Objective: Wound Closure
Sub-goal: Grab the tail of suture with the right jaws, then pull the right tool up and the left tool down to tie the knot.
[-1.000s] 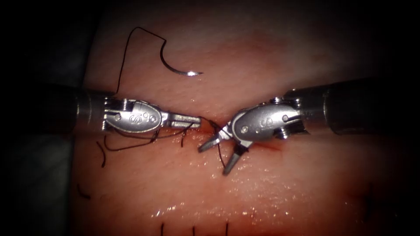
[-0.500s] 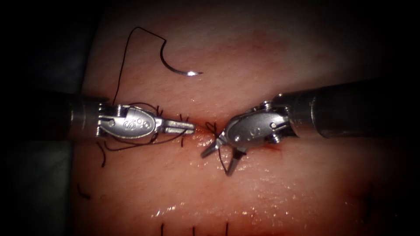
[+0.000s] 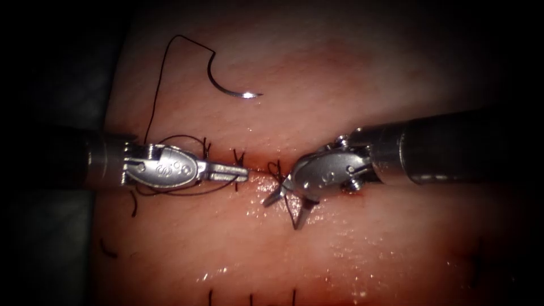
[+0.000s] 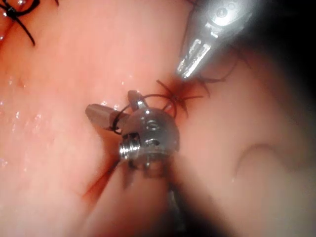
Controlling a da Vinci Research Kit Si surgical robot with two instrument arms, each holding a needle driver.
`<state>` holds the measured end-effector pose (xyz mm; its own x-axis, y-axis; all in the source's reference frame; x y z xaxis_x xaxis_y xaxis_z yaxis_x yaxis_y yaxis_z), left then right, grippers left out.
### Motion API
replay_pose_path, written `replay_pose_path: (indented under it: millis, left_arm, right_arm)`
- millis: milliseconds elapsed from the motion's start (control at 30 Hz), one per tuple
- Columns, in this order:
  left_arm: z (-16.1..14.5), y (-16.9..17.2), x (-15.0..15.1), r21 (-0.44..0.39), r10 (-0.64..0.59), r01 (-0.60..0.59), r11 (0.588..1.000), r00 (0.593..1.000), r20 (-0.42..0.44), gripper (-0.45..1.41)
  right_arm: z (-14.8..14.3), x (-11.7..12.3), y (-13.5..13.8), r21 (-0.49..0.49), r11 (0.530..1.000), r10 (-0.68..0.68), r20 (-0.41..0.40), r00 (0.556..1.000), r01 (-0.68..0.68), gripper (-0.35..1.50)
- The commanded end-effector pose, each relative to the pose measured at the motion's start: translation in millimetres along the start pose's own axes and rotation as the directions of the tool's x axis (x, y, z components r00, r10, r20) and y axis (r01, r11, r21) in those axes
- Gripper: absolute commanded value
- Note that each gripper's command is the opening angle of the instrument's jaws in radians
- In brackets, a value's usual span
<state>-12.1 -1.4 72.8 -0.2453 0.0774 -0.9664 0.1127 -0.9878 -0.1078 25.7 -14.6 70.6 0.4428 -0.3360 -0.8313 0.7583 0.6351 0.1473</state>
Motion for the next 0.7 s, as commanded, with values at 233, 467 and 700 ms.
replay_pose_path:
  millis: [233, 467, 700]
  left_arm:
    - [0.8, 0.8, -0.5, 0.001, -0.003, 0.003, 1.0, 1.0, 0.001, -0.45]
    - [1.0, 2.6, -0.9, -0.005, -0.009, 0.009, 1.0, 1.0, 0.009, -0.45]
    - [1.7, 5.7, -1.6, -0.031, -0.013, 0.014, 0.999, 0.999, 0.039, -0.45]
  right_arm:
    - [1.3, 0.0, 0.2, 0.068, 0.998, -0.008, 0.01, 1.0, 0.007, -0.35]
    - [0.6, 0.0, 1.5, 0.031, 0.999, 0.022, -0.046, 0.999, -0.021, -0.35]
    - [-1.9, -0.3, 2.9, -0.027, 0.988, 0.144, -0.164, 0.976, -0.151, -0.35]
